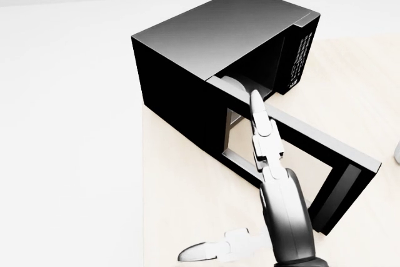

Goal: Close the microwave.

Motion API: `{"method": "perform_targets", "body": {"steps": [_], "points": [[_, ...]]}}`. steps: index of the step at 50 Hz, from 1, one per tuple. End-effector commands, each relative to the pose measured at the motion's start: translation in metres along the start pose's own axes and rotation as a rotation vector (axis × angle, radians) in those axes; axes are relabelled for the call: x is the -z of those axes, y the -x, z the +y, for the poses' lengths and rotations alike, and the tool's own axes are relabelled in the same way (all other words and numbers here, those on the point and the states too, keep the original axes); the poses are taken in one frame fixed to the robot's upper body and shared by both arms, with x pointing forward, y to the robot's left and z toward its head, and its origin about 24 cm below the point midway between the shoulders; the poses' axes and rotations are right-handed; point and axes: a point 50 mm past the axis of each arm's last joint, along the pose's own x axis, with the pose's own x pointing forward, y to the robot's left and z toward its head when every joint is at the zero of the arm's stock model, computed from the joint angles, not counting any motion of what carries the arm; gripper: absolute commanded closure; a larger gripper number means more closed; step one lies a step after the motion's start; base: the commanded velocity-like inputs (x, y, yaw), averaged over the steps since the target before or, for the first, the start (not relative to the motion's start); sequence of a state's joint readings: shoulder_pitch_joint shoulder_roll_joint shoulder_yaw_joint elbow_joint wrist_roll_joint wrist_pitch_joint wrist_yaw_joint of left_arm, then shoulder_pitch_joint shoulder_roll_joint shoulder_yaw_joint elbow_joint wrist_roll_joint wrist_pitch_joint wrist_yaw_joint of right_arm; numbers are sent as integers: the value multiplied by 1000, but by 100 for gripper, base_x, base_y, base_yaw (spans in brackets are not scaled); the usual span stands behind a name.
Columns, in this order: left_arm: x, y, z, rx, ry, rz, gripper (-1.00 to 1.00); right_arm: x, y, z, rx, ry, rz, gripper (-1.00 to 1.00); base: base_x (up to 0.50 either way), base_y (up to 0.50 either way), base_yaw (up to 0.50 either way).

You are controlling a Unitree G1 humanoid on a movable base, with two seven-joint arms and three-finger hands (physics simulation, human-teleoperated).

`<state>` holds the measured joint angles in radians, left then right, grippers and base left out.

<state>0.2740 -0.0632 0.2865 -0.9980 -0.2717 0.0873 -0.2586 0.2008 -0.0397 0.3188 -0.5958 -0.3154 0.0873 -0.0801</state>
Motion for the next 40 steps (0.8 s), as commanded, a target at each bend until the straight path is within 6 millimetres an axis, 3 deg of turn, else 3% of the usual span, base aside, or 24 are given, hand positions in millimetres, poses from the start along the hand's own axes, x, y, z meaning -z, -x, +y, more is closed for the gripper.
{"method": "perform_targets", "body": {"steps": [1,12,40], "points": [[2,0,0,1,2,8,-100,28,-5,-1,12,-6,109,-100,0,0,0],[1,0,-1,1,3,5,-100,61,-8,-6,34,-6,238,-100,0,0,0],[3,0,-1,2,5,12,-100,85,-12,-8,43,-12,314,-100,0,0,0]]}}
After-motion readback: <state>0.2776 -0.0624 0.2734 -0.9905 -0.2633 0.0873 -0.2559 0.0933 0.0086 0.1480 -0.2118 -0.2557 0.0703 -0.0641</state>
